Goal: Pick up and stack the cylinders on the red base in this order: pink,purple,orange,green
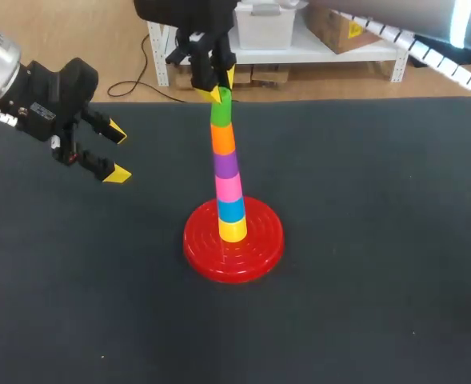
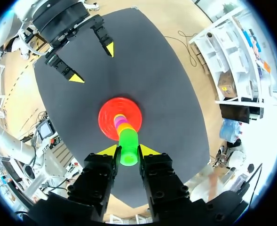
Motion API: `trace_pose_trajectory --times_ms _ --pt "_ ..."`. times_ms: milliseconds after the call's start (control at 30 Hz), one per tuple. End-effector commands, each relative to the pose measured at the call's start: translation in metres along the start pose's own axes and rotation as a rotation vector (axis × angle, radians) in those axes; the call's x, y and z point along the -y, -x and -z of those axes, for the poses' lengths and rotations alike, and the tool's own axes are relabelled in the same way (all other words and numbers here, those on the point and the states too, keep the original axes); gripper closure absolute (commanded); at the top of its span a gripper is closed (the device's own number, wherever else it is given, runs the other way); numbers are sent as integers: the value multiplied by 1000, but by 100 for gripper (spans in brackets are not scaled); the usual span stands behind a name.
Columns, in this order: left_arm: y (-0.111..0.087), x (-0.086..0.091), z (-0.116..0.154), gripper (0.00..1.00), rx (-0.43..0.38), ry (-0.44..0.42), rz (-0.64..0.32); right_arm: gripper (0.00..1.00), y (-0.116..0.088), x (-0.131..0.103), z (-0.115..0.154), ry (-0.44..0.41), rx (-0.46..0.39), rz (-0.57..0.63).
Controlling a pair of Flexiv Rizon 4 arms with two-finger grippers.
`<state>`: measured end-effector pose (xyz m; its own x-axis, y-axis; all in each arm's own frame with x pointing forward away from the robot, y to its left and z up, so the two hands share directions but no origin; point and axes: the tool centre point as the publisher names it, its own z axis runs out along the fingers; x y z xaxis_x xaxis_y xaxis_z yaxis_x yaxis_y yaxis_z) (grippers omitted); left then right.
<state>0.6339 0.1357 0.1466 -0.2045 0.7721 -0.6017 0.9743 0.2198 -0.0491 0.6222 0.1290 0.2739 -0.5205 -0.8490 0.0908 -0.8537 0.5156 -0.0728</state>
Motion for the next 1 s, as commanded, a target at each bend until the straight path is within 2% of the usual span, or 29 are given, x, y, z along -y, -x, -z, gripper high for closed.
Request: trace_pose_trajectory --times_ms 33,333,767,1000 --pt "0 0 0 0 -3 -1 1 100 3 1 -11 5 -4 -2" --pt "0 0 0 0 -3 -1 1 100 7 -1 -32 31 -49 -2" --pt "0 0 0 0 -3 -1 1 100 2 -1 -11 -17 -28 20" --pt "0 0 0 0 -3 -1 1 100 5 -1 -19 1 -49 23"
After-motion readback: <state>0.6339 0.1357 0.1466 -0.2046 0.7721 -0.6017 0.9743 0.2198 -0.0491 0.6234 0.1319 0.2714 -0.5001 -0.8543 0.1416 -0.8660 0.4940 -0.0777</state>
